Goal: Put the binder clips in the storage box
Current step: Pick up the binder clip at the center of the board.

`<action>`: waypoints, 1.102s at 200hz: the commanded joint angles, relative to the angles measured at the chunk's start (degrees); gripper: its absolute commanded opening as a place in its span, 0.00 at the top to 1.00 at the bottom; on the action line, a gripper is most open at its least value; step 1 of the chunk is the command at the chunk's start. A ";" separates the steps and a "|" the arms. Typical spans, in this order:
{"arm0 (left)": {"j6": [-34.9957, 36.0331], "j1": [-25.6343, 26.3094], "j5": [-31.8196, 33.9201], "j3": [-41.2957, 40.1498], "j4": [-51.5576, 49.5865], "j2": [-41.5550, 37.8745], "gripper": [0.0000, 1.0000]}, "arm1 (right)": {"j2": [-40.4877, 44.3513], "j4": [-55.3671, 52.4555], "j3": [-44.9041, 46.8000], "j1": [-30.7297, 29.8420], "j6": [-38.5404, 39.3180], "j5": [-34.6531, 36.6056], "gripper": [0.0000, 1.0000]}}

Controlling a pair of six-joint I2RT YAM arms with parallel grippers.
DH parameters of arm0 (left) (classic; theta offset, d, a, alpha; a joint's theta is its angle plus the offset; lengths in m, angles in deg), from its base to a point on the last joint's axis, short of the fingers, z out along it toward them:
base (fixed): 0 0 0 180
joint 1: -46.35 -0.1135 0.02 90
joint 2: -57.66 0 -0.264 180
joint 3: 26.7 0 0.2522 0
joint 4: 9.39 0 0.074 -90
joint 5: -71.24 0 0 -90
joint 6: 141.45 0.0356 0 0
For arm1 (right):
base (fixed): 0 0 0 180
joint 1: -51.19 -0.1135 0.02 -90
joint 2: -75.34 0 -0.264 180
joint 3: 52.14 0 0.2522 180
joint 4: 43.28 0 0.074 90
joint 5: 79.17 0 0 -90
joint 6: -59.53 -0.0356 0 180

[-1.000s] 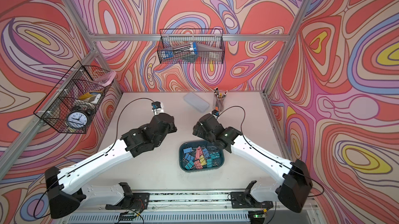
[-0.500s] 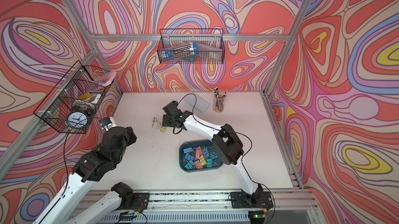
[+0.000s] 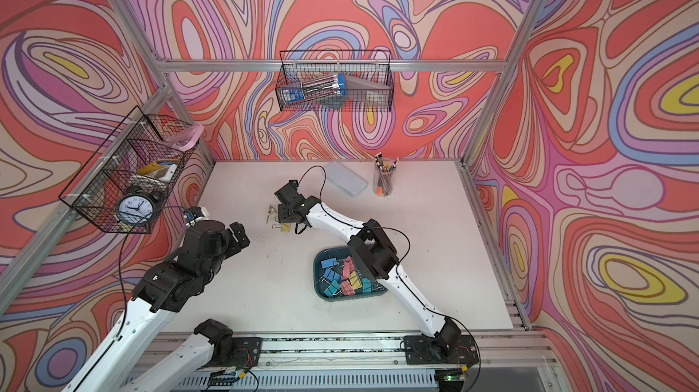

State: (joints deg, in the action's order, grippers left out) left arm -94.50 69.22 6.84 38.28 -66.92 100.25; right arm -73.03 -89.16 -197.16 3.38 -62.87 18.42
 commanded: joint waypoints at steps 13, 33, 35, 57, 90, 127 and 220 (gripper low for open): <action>-0.36 -0.30 -1.21 -1.25 0.46 -0.01 0.07 | -2.51 1.89 -1.83 -0.15 4.24 3.72 0.39; -0.96 -0.35 -1.91 -1.34 0.53 0.39 0.06 | -3.30 2.70 -2.34 -0.17 5.20 4.58 0.45; -1.02 -0.34 -1.95 -1.38 0.53 0.46 0.06 | -3.36 2.77 -2.33 -0.13 5.28 4.76 0.46; -1.10 -0.40 -2.46 -1.50 0.53 0.82 0.06 | -3.48 3.72 -1.92 -0.12 6.67 6.15 0.53; 1.28 -0.36 -4.61 -1.21 -0.18 1.09 0.06 | -2.85 4.18 -0.42 -0.12 9.30 7.85 0.63; 1.33 -0.34 -5.13 -1.42 -1.49 -0.60 0.06 | -0.46 4.96 1.73 -0.12 10.26 8.58 0.78; -0.46 -0.35 -6.79 -1.81 -0.83 -0.58 0.06 | 13.08 11.84 16.16 -0.13 7.97 5.27 0.99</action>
State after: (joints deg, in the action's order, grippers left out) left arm -94.56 69.18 0.79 37.12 -67.33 99.55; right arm -66.45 -81.38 -185.18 3.42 -53.74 24.92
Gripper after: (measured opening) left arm 0.937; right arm 0.042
